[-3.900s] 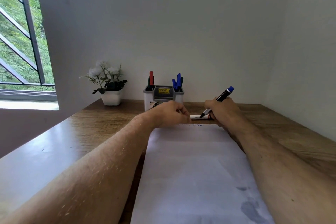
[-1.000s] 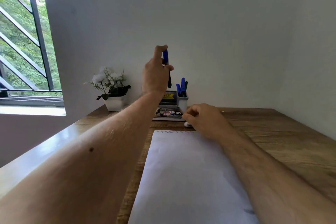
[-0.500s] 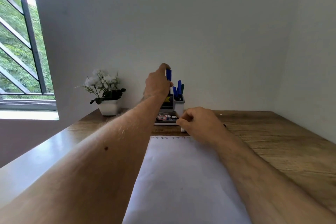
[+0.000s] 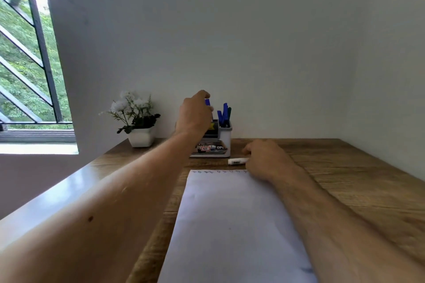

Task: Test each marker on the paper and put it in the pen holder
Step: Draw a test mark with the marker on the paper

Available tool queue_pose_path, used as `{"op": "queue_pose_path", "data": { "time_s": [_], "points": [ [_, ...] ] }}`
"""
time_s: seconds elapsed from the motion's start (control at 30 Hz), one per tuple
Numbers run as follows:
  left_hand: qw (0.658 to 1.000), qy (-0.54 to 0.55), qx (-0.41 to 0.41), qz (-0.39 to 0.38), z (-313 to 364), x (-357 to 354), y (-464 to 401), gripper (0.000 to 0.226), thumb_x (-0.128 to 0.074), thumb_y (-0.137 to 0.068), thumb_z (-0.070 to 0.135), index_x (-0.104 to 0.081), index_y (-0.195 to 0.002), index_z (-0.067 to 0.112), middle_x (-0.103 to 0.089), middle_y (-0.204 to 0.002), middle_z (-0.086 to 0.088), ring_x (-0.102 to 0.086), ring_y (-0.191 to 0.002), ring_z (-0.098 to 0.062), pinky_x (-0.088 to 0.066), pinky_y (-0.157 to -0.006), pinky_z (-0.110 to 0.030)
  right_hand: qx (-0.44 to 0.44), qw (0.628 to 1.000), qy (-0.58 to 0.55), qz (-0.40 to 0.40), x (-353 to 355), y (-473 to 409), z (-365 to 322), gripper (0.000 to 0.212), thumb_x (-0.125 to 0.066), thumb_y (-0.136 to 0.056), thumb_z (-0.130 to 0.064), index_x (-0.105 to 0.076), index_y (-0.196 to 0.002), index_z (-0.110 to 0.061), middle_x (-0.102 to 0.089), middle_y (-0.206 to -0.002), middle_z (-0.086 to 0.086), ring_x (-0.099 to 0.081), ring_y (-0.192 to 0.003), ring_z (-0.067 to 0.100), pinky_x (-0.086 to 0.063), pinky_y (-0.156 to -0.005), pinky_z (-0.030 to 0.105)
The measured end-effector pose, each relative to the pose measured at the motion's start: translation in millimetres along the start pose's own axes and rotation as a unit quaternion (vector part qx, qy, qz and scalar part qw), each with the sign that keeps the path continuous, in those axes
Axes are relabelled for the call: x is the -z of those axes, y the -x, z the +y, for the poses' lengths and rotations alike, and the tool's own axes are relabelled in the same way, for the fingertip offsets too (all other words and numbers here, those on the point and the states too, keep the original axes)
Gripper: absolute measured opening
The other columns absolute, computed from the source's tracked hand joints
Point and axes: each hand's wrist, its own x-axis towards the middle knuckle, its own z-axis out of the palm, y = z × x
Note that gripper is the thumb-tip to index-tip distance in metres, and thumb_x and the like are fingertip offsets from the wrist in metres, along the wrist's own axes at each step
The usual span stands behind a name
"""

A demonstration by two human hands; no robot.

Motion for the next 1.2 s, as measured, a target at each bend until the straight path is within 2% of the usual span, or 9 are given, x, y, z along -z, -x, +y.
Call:
{"op": "queue_pose_path", "data": {
  "time_s": [0.13,0.27,0.37,0.53,0.63,0.77,0.87,1.1,1.2],
  "points": [
    [0.998,0.060,-0.011,-0.011,8,13,28,0.032,-0.056,-0.096,0.005,-0.062,-0.123,0.021,-0.075,-0.103,-0.001,-0.070,-0.085,-0.007,-0.056,-0.065,-0.020,0.013,1.000,-0.005,-0.013,-2,2,0,0.036,-0.060,-0.089,-0.007,-0.071,-0.121,-0.019,-0.067,-0.121,0.003,-0.061,-0.108,0.020,-0.051,-0.099,0.036],
    [0.993,0.113,0.012,-0.037,16,20,51,0.019,-0.060,-0.095,0.009,-0.065,-0.108,0.021,-0.073,-0.087,0.000,-0.071,-0.071,-0.010,-0.062,-0.066,-0.029,0.031,0.999,-0.022,-0.010,-5,1,0,0.032,-0.060,-0.090,-0.005,-0.075,-0.115,-0.019,-0.067,-0.121,0.003,-0.060,-0.106,0.019,-0.051,-0.099,0.037],
    [0.984,0.167,0.043,-0.043,13,13,67,0.015,-0.062,-0.093,0.010,-0.067,-0.102,0.020,-0.074,-0.088,-0.002,-0.072,-0.075,-0.015,-0.063,-0.073,-0.038,0.036,0.997,-0.064,0.006,-4,2,-1,0.034,-0.057,-0.088,0.000,-0.074,-0.107,-0.022,-0.058,-0.116,0.005,-0.058,-0.100,0.019,-0.051,-0.093,0.034],
    [0.973,0.217,0.075,-0.030,7,7,87,0.016,-0.064,-0.094,0.013,-0.064,-0.110,0.017,-0.072,-0.089,0.001,-0.071,-0.075,-0.011,-0.062,-0.075,-0.034,0.071,0.982,-0.158,0.071,0,3,-3,0.023,-0.057,-0.094,-0.006,-0.063,-0.108,-0.023,-0.047,-0.109,0.003,-0.053,-0.090,0.014,-0.044,-0.076,0.025],
    [0.971,0.227,0.075,-0.018,6,11,89,0.016,-0.062,-0.095,0.012,-0.064,-0.110,0.018,-0.070,-0.090,0.005,-0.069,-0.082,-0.006,-0.061,-0.078,-0.031,0.080,0.960,-0.236,0.131,5,2,-10,0.018,-0.053,-0.099,-0.013,-0.058,-0.115,-0.019,-0.050,-0.110,0.002,-0.051,-0.086,0.009,-0.040,-0.067,0.021],
    [0.981,0.181,0.050,-0.045,2,12,89,0.025,-0.060,-0.094,0.004,-0.065,-0.115,0.016,-0.068,-0.096,0.007,-0.062,-0.085,-0.001,-0.050,-0.074,-0.007,0.053,0.923,-0.352,0.148,10,5,-18,0.019,-0.049,-0.102,-0.019,-0.052,-0.121,-0.018,-0.059,-0.107,-0.002,-0.055,-0.081,0.008,-0.041,-0.064,0.022],
    [0.983,0.154,0.049,-0.086,-1,8,89,0.033,-0.064,-0.091,0.002,-0.066,-0.120,0.017,-0.069,-0.107,0.004,-0.064,-0.099,-0.008,-0.052,-0.092,-0.021,0.021,0.900,-0.418,0.121,11,6,-19,0.015,-0.050,-0.101,-0.019,-0.053,-0.115,-0.017,-0.063,-0.098,0.001,-0.061,-0.079,0.016,-0.053,-0.070,0.037],
    [0.977,0.148,0.039,-0.146,-12,8,88,0.028,-0.067,-0.092,0.010,-0.068,-0.116,0.024,-0.066,-0.098,0.011,-0.059,-0.086,-0.002,-0.041,-0.070,-0.011,-0.004,0.807,-0.587,0.067,17,11,-16,0.010,-0.059,-0.092,-0.001,-0.057,-0.099,-0.008,-0.073,-0.089,0.022,-0.068,-0.068,0.028,-0.057,-0.062,0.038],
    [0.958,0.235,0.071,-0.148,-15,15,86,0.027,-0.067,-0.091,0.005,-0.069,-0.110,0.025,-0.069,-0.098,0.009,-0.065,-0.092,-0.006,-0.052,-0.079,-0.019,-0.043,0.801,-0.594,0.055,21,13,-11,0.011,-0.068,-0.083,0.000,-0.059,-0.084,-0.005,-0.072,-0.079,0.022,-0.066,-0.060,0.026,-0.055,-0.057,0.035]
  ]
}}
